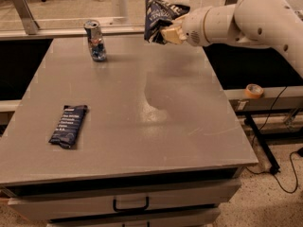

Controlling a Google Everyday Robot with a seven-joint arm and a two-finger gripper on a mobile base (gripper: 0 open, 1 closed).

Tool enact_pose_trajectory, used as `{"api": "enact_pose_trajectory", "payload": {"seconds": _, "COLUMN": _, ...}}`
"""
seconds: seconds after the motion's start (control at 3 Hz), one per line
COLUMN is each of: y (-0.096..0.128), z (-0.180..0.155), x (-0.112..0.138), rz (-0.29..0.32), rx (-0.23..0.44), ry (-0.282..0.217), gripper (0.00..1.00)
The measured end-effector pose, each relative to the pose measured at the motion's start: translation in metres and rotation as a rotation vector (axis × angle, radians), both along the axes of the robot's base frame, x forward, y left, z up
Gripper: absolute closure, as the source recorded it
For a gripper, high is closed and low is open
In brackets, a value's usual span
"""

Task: Pick blue chip bag

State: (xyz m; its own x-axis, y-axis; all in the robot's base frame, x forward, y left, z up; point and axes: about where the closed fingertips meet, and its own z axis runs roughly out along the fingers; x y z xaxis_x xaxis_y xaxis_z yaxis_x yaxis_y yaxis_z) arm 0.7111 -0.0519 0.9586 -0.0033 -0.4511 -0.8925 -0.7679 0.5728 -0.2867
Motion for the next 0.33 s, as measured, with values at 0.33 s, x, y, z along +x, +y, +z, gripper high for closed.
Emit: {"api": "enact_pose_trajectory", "payload": {"seconds": 0.33, "y": 0.0035, "z": 0.0034, "x": -0.0011, "rz": 0.011, "rx": 0.0, "ry": -0.012, "gripper": 1.0}}
